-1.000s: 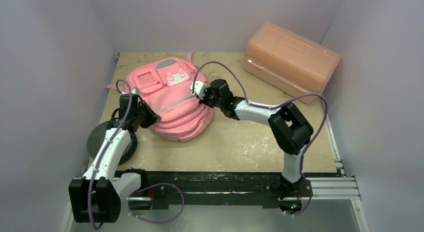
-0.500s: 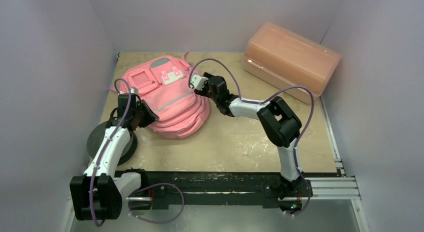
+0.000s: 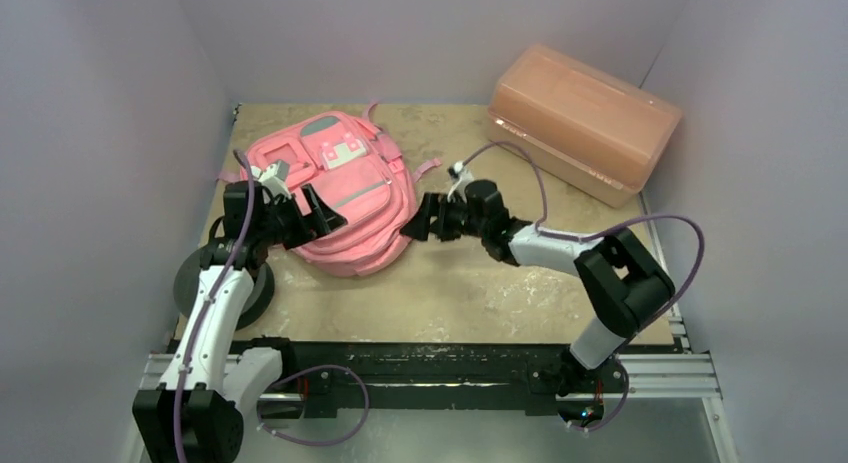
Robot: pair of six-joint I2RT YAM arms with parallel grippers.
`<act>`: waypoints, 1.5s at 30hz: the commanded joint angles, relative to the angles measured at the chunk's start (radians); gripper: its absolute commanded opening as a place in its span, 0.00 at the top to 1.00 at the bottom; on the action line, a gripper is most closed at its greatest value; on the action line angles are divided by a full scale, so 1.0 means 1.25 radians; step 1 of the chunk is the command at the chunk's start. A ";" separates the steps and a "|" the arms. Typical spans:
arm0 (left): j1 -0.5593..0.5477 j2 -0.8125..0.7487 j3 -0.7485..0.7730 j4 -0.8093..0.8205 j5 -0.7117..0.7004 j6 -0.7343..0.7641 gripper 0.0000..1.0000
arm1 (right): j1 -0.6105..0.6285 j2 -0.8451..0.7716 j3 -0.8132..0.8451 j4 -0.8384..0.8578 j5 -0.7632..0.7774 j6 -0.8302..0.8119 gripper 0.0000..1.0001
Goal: Pack the student bag
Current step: Zip the student bag at the center of the board, then adjust the student bag at the center of the board.
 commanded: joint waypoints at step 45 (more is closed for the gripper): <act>-0.766 -0.070 0.054 0.121 -0.929 0.809 0.17 | 0.069 -0.097 0.203 0.221 -0.232 0.776 1.00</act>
